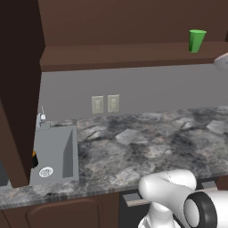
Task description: Open the cabinet directly in front. Then move the beer and the cup to the dining counter with the candle on it.
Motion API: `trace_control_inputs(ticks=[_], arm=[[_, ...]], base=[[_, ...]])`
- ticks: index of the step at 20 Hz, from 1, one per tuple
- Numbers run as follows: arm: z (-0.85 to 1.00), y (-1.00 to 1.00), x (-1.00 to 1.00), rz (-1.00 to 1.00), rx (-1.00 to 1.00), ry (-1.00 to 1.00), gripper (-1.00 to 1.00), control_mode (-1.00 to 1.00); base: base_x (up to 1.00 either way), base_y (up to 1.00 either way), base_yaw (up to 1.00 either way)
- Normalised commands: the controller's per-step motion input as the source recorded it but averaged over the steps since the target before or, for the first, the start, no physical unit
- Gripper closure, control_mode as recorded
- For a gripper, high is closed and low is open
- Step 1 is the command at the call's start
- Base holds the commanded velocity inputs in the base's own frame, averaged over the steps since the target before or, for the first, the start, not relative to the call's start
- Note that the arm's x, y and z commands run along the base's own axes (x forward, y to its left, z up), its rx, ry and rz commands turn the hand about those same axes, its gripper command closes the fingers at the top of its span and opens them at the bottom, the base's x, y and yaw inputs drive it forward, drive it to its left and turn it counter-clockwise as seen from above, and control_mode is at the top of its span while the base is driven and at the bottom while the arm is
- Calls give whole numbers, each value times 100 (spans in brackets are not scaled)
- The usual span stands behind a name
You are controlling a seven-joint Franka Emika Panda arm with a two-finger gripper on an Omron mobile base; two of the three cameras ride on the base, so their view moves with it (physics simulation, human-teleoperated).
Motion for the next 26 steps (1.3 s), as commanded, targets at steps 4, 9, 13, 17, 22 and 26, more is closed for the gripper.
trace_control_inputs(ticks=[4,9,13,17,22,26], arm=[[0,-5,26,0,0,0,-100,-100],[0,-2,33,0,0,2,-100,-100],[0,-18,33,0,0,1,-100,-100],[0,-26,27,0,0,0,-100,-100],[0,-19,29,0,0,0,-100,-100],[0,-12,28,0,0,0,-100,-100]], base=[[0,0,0],[0,0,0],[0,0,0],[0,0,0],[0,0,0],[0,0,0]])
